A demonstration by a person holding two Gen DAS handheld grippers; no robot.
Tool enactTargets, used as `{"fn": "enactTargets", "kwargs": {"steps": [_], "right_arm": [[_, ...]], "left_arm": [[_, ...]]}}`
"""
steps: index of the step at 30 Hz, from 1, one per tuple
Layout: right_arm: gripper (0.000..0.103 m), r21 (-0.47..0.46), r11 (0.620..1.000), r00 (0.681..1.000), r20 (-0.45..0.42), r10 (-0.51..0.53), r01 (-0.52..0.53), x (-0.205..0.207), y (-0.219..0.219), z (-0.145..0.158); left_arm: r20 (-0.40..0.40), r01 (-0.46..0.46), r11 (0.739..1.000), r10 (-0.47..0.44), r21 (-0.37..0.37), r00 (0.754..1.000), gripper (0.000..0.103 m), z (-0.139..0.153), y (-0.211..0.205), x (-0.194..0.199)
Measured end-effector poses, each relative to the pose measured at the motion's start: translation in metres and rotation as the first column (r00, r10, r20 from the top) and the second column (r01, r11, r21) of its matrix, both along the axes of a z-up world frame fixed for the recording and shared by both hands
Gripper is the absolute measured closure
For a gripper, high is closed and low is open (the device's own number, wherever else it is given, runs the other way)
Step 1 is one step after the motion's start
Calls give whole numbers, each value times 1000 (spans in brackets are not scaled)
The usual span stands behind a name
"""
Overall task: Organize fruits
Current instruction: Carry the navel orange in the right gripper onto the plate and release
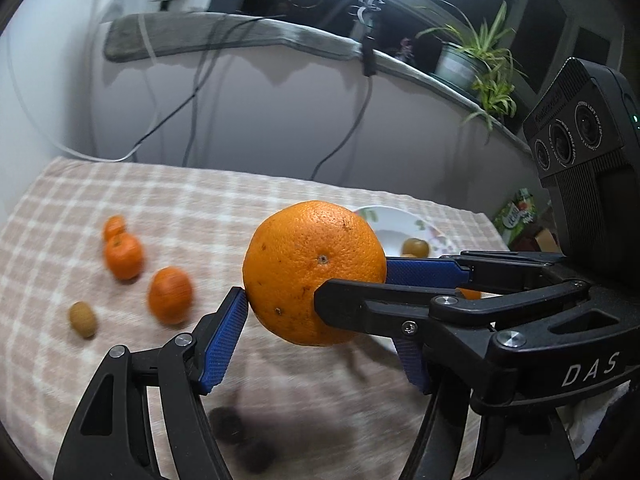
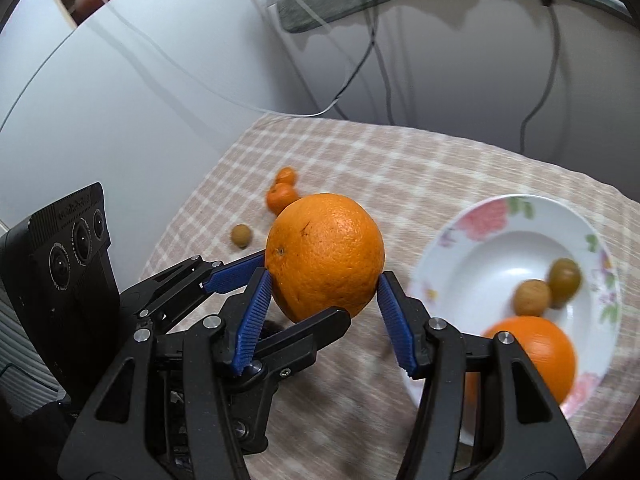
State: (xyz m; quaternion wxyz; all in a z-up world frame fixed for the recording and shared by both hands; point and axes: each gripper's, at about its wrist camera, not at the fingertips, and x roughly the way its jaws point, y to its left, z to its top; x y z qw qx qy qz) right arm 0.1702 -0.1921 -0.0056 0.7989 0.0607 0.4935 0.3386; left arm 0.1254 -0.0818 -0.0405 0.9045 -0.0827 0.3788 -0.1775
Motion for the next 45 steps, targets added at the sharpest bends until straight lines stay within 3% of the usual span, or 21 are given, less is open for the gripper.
{"fn": "enactTargets", "kwargs": {"steps": [19, 24, 28, 45], "right_arm": [[45, -10, 994, 993, -47, -112, 111, 25, -62, -14], [45, -7, 993, 991, -61, -116, 116, 27, -65, -17], [45, -24, 989, 989, -28, -148, 147, 25, -69, -11], [45, 14, 981, 980, 28, -195, 195, 9, -83, 7]], "left_arm": [[-53, 83, 996, -84, -11, 995, 34, -11, -52, 30], [-66, 84, 996, -84, -12, 994, 34, -13, -51, 31], [-28, 71, 997, -70, 13, 997, 34, -4, -51, 27], [6, 17, 1000, -17, -23, 1000, 34, 4, -14, 2]]}}
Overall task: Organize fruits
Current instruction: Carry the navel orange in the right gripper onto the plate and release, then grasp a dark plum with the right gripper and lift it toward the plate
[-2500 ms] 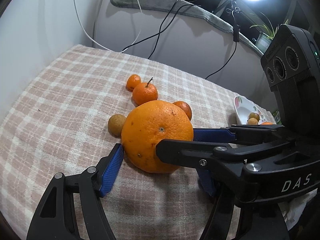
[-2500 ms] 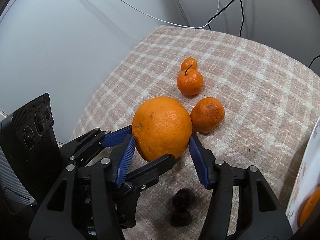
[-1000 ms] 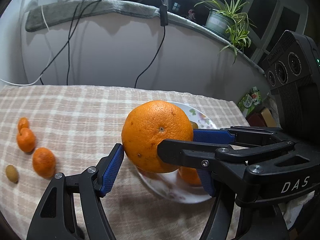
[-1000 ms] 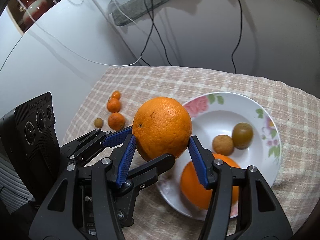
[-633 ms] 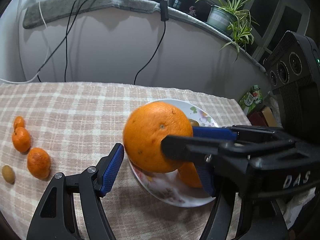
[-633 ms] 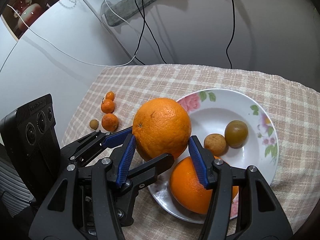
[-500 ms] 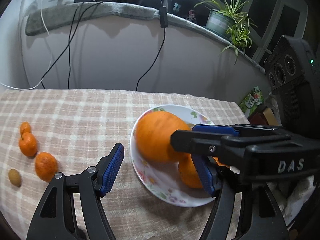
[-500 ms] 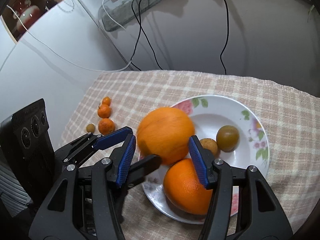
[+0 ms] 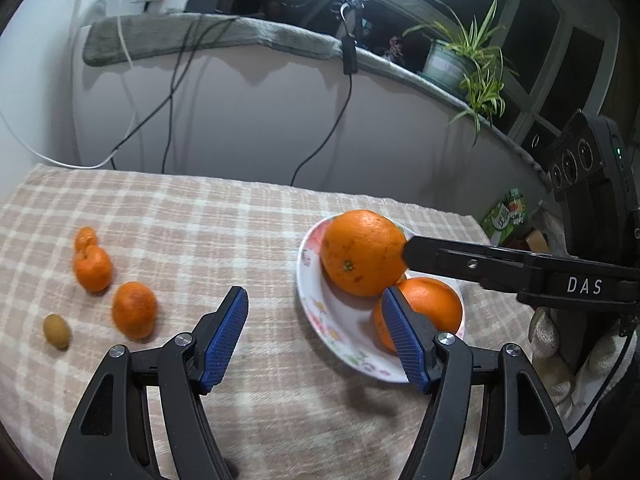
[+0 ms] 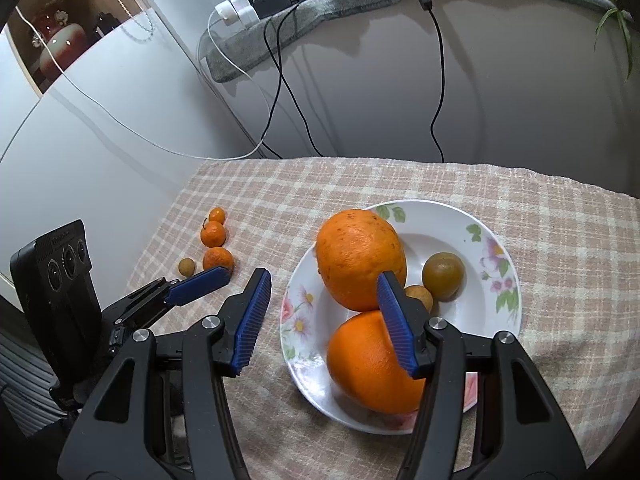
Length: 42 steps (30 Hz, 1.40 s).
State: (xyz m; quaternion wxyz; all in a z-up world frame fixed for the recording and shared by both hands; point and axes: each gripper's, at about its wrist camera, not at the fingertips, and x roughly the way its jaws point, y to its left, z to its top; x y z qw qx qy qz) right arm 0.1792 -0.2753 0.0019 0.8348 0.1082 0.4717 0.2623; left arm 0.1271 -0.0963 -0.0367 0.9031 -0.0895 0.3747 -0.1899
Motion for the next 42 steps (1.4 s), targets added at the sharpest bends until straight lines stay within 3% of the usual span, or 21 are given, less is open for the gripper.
{"fn": "enactTargets", "kwargs": {"steps": [11, 17, 26, 33, 35, 42], "right_arm": [[45, -10, 1000, 994, 106, 19, -18, -30, 14, 11], [38, -61, 994, 986, 137, 96, -89, -48, 41, 11], [38, -141, 965, 962, 133, 239, -221, -76, 86, -1], [38, -171, 937, 942, 89, 324, -306, -93, 117, -23], [38, -171, 931, 938, 77, 338, -322, -95, 123, -29], [59, -183, 910, 922, 40, 385, -372, -100, 144, -47]], "left_arm": [[-10, -89, 996, 89, 31, 996, 34, -7, 59, -31], [-36, -180, 983, 181, 32, 983, 34, -16, 101, -46], [-57, -264, 964, 266, 32, 962, 37, -29, 143, -57], [-78, -224, 975, 224, 1, 972, 59, -34, 143, -61], [-84, -189, 982, 187, -18, 979, 60, -34, 136, -62], [-125, -89, 995, 81, -54, 989, 67, -37, 111, -59]]}}
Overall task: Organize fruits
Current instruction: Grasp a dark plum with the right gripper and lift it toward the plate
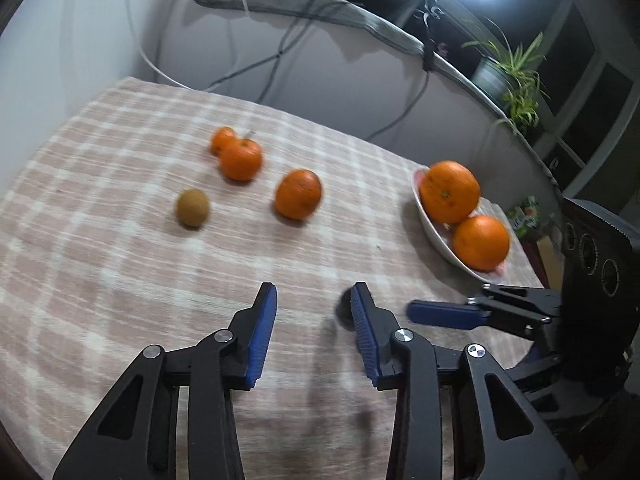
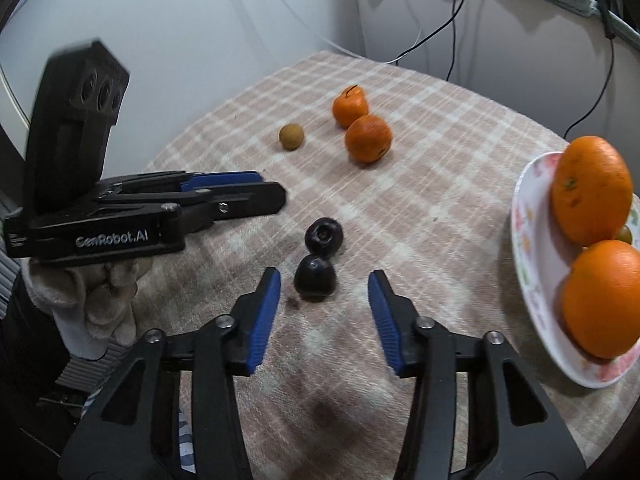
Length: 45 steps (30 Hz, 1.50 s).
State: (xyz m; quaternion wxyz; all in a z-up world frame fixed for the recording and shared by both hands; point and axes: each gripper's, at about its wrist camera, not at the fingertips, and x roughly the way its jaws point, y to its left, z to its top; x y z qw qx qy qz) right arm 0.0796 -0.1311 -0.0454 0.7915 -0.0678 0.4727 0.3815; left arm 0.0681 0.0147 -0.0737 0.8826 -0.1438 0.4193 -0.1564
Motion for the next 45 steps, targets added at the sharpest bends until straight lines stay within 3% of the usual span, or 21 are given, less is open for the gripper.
{"fn": "enactTargets", "kwargs": {"steps": [7, 16, 22, 27, 34, 45], "right_arm": [[71, -17, 1000, 1000, 6, 11, -11, -1, 7, -7], [77, -17, 1000, 1000, 6, 16, -16, 0, 10, -10], [78, -15, 1000, 1000, 8, 15, -15, 0, 10, -11], [79, -11, 1000, 1000, 9, 14, -14, -1, 8, -10], [79, -11, 1000, 1000, 15, -3, 3, -2, -1, -7], [79, 24, 993, 993, 43, -112, 111, 1, -58, 15]], "left_arm": [[-36, 53, 998, -55, -38, 998, 72, -5, -15, 5], [-72, 90, 995, -93, -42, 993, 72, -11, -24, 13], [-92, 94, 992, -102, -88, 991, 77, -16, -23, 18], [-81, 86, 992, -93, -88, 992, 83, -14, -23, 17], [-74, 83, 995, -87, -56, 993, 83, -14, -26, 17], [-30, 76, 995, -78, -62, 996, 83, 0, -29, 18]]}}
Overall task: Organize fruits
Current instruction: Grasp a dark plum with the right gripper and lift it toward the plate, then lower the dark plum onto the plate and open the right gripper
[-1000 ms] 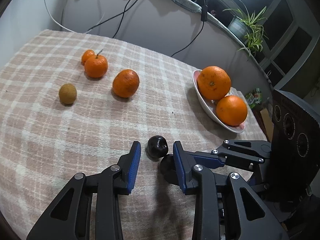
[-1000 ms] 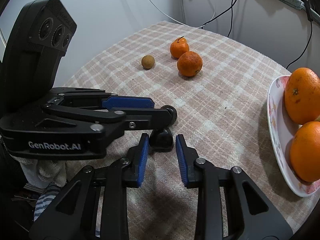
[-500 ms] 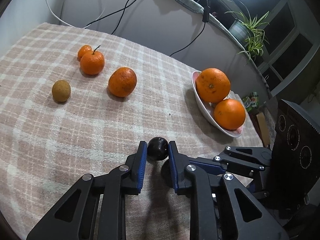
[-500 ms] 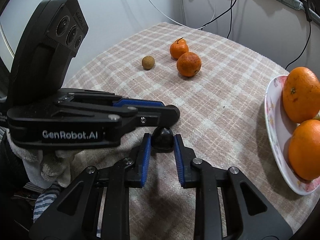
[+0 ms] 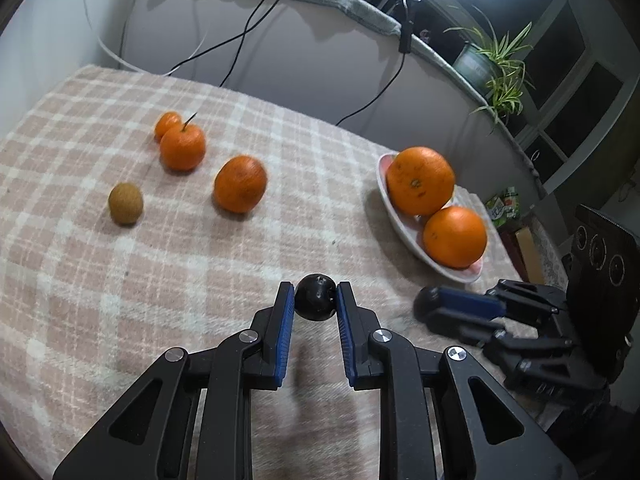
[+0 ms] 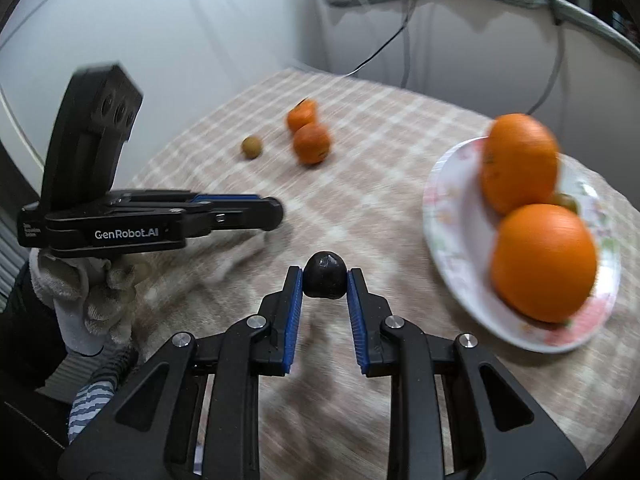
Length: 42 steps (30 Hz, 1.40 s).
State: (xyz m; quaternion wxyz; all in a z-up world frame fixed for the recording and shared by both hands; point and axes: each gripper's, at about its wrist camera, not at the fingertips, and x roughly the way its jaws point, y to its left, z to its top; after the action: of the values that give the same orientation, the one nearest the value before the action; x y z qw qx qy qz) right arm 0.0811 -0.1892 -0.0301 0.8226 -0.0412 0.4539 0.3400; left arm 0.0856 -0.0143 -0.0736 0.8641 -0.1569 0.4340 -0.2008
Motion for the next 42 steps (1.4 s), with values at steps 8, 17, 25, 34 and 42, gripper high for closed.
{"fn": "enactTargets", "kwargs": {"steps": [8, 17, 25, 34, 42], "right_arm": [[79, 20, 990, 989, 53, -140, 140, 11, -59, 21], [79, 52, 964, 961, 74, -265, 262, 31, -112, 28], [79, 98, 945, 948, 37, -315, 311, 49, -141, 22], [79, 118, 930, 936, 14, -351, 347, 61, -153, 16], [79, 87, 928, 932, 4, -363, 362, 71, -154, 7]], "left_arm": [[38, 43, 999, -42, -7, 998, 83, 14, -28, 16], [68, 111, 994, -111, 4, 991, 83, 25, -75, 39], [60, 155, 987, -158, 46, 986, 83, 18, -103, 49], [51, 170, 983, -174, 74, 983, 83, 14, -113, 53], [54, 176, 980, -181, 91, 982, 83, 15, -117, 51]]}}
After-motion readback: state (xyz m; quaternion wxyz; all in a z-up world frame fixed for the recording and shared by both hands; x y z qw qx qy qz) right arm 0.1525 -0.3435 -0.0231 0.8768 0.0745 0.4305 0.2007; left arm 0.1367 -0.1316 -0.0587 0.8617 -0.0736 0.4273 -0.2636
